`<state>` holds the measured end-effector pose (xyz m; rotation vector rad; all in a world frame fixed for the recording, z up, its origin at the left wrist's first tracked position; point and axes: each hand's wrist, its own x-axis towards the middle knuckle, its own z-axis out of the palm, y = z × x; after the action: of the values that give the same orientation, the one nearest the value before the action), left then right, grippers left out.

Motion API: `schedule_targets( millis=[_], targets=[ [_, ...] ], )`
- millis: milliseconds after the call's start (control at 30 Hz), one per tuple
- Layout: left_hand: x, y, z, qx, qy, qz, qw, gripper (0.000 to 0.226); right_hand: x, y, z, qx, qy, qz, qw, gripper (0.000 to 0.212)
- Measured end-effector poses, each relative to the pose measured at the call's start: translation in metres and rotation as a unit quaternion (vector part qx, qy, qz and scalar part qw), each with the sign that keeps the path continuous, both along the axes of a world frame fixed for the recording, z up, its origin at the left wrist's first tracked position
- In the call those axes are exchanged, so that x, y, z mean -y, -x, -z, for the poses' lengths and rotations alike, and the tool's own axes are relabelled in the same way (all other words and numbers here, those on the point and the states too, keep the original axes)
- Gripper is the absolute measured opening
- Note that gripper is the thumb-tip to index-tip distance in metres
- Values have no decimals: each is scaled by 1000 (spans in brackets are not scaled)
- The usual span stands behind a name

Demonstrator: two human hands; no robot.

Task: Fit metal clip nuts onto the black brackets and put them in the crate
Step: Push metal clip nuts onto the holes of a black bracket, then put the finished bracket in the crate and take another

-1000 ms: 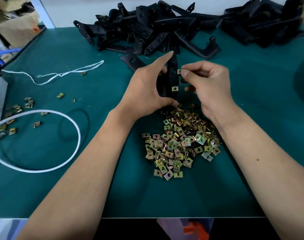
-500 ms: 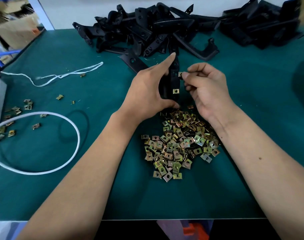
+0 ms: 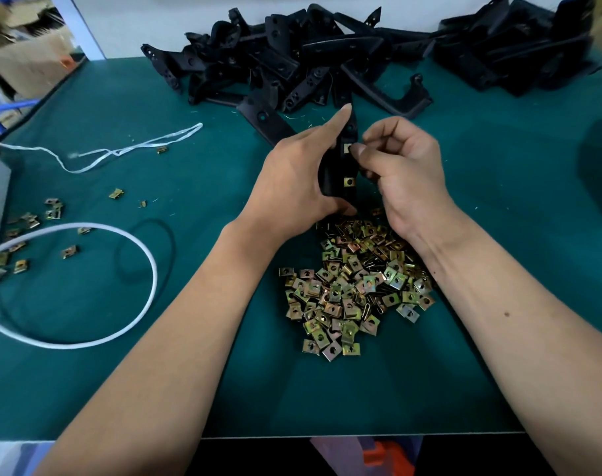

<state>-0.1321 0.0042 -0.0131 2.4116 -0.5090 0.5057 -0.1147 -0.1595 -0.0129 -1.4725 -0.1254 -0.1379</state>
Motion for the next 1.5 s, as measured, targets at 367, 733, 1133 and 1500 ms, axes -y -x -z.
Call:
schedule_targets(
  millis=[367, 733, 1133, 1500],
  targets=[
    [3, 0, 0, -30, 19, -36, 999, 126, 4, -4, 0, 57, 96, 11, 994, 17],
    [32, 12, -18, -35, -30, -162, 986, 97, 17, 21, -5, 63, 344, 42, 936, 22],
    [207, 53, -75, 98, -146, -67, 982, 90, 174, 76, -41, 32, 210, 206, 955, 25],
    [406, 123, -78, 181, -225, 64, 955, 76, 337, 193, -33, -16, 145, 391, 909, 20]
  ],
)
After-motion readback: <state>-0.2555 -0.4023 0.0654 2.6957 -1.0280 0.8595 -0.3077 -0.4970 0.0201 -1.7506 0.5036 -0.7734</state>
